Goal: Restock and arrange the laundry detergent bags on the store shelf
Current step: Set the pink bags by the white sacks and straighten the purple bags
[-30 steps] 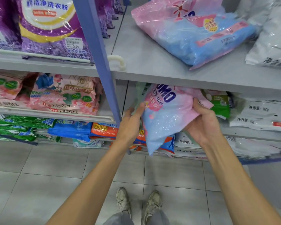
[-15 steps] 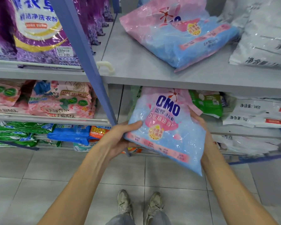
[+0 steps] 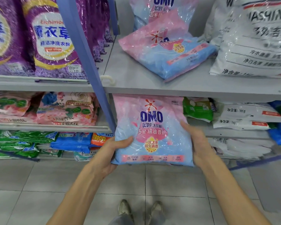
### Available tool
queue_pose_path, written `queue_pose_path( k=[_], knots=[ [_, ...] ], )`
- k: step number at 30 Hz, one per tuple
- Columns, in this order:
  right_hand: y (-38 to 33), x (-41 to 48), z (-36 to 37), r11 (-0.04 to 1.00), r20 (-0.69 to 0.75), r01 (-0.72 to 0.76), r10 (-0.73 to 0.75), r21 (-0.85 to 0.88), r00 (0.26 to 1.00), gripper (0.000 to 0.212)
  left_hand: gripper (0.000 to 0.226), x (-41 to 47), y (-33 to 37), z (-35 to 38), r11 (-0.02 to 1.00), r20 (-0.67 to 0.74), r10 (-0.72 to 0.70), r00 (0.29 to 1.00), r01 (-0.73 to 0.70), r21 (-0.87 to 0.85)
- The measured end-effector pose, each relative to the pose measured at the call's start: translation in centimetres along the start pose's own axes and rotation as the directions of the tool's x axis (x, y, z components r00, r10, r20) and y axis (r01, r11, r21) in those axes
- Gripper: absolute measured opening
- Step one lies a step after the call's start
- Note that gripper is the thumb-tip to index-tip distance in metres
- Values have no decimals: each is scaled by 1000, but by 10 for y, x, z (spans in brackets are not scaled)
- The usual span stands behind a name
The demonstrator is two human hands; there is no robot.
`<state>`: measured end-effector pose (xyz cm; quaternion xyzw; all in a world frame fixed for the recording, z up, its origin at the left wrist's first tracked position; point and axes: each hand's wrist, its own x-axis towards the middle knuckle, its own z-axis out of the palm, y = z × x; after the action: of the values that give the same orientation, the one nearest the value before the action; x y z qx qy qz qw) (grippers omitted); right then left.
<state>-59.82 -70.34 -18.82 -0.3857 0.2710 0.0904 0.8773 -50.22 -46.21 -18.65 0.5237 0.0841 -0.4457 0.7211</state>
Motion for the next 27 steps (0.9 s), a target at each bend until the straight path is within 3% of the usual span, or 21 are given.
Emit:
queue_pose_path(
  k=[3, 5, 7, 9, 13, 17, 19, 24, 27],
  knots=[
    [0, -14, 1, 972, 71, 13, 3, -236, 997, 94, 59, -6, 1, 6, 999, -3, 39, 999, -39, -17],
    [-3, -19, 2, 940, 39, 70, -60, -335, 997, 93, 48, -11, 2, 11, 998, -16, 56, 998, -56, 21],
    [-6, -26, 3, 922, 29, 113, -110, -371, 994, 93, 46, -16, 4, 14, 995, -39, 65, 997, -62, 83],
    [-8, -39, 6, 905, 41, 152, -148, -397, 988, 79, 56, -20, 9, 17, 990, -32, 64, 997, -59, 127],
    [-10, -61, 8, 901, 36, 190, -192, -389, 981, 74, 50, -30, 22, 27, 972, 63, 45, 997, -59, 226],
    [-23, -74, 6, 881, 31, 209, -217, -424, 976, 72, 81, -35, 32, 41, 945, 181, 79, 980, -132, 301],
    [-34, -82, 6, 871, 32, 236, -246, -430, 969, 68, 72, -35, 36, 50, 938, 222, 110, 969, -175, 299],
    [-66, -93, 11, 820, 35, 370, -395, -437, 918, 49, 21, -34, 45, 81, 948, 168, 202, 965, -236, 214],
    [-81, -94, 12, 781, 30, 375, -416, -499, 909, 43, 27, -33, 48, 99, 963, 128, 212, 969, -229, 139]
  ],
)
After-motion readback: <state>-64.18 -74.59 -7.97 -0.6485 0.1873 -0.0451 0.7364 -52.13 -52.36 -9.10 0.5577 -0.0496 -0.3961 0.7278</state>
